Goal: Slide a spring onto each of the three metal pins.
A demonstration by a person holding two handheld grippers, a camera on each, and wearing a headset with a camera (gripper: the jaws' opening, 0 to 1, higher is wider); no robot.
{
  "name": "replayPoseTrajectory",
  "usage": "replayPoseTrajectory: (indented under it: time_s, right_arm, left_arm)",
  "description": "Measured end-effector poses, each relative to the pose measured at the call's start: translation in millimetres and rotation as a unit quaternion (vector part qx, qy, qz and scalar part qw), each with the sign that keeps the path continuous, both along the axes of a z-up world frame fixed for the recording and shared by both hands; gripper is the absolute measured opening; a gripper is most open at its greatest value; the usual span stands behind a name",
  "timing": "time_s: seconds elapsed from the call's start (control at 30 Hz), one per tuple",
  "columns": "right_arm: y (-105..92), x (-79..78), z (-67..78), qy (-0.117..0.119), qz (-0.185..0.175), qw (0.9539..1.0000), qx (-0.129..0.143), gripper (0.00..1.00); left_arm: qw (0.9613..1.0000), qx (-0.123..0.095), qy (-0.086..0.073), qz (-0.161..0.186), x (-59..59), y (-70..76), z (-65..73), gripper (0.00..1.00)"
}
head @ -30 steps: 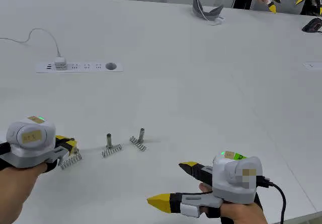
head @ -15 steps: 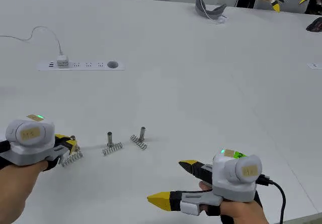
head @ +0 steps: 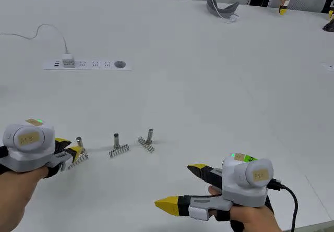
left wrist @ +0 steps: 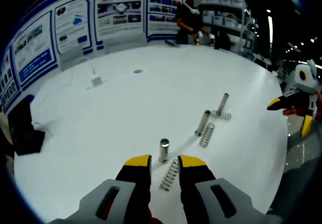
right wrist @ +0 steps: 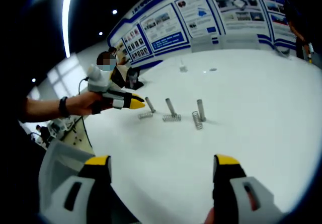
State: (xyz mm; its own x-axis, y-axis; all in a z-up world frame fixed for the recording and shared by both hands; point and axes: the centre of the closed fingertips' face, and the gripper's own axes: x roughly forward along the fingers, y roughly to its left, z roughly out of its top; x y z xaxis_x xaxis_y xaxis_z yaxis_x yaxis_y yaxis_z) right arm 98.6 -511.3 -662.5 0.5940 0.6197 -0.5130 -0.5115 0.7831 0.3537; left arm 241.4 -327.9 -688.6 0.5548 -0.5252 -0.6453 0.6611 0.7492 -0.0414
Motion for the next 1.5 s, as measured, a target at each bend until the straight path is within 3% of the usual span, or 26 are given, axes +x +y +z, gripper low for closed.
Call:
replayPoseTrajectory:
  time_s: [0.57,0.93,1.5]
  right_arm:
    - [6.2,-1.0,-1.4,0.002,0.004,1.0000,-0.001,0.85]
    - [9.8,-1.0,-3.2,0.005,0.006,1.0000,0.000,0.85]
    - [8.0,-4.9,-5.5,0.008,0.007,0.9999,-0.004,0.85]
  left_arm:
    - [0.9999,-0.009,0.013,-0.001,-18.8,12.8,-6.8,0.35]
    - [0.9996,-0.007,0.022,-0.019,-31.3,15.3,-14.0,0.50]
    - [0.9987,0.013,0.028,-0.042,-39.6,14.9,-25.3,0.49]
